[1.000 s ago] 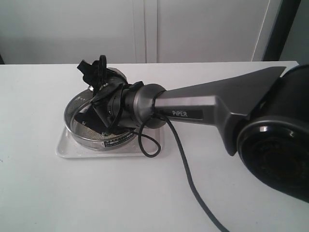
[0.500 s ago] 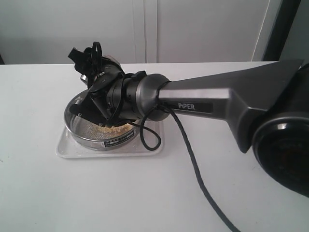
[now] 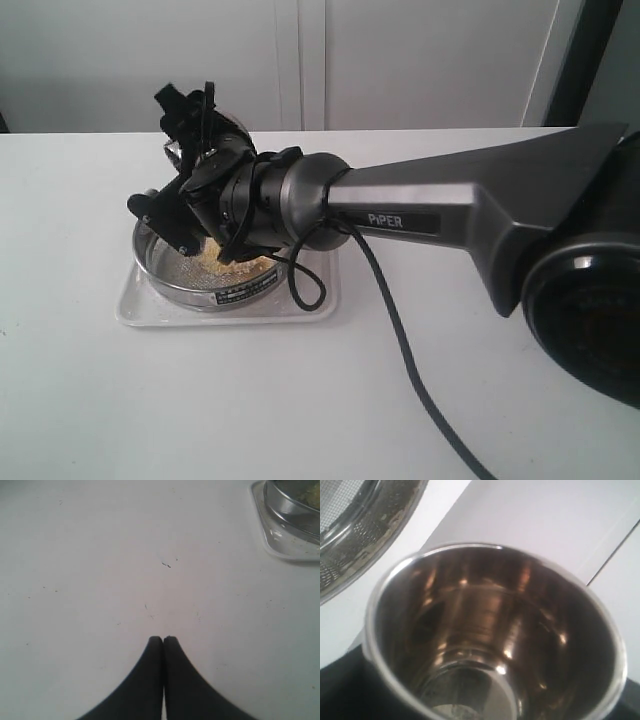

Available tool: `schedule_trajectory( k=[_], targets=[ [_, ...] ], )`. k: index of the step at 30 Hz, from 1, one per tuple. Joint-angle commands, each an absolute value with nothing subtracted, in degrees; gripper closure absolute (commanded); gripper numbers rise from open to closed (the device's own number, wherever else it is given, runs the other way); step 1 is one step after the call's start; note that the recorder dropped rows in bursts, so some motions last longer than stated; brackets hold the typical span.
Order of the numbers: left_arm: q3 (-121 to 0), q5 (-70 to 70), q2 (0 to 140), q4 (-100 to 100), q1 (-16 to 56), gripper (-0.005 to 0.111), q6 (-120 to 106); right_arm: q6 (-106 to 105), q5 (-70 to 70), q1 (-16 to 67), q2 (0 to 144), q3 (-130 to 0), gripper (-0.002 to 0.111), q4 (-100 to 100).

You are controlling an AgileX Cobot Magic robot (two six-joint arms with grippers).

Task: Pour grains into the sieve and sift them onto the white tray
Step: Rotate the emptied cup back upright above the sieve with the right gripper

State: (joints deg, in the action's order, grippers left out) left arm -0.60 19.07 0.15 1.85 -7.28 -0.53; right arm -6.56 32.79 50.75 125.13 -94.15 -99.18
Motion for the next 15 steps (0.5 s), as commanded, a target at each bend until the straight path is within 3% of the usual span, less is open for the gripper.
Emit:
schedule_trajectory(
  k=[1, 15],
  targets=[
    [0.0, 19.6, 0.0, 2.1, -7.3, 0.107, 0.0, 3.5, 37.9, 50.8, 124.6, -94.6, 0.108, -97.3],
    [0.0, 19.6, 0.0, 2.1, -7.3, 0.107, 0.0, 24.9, 38.8, 50.8, 123.5, -94.6, 0.108, -72.4]
  ],
)
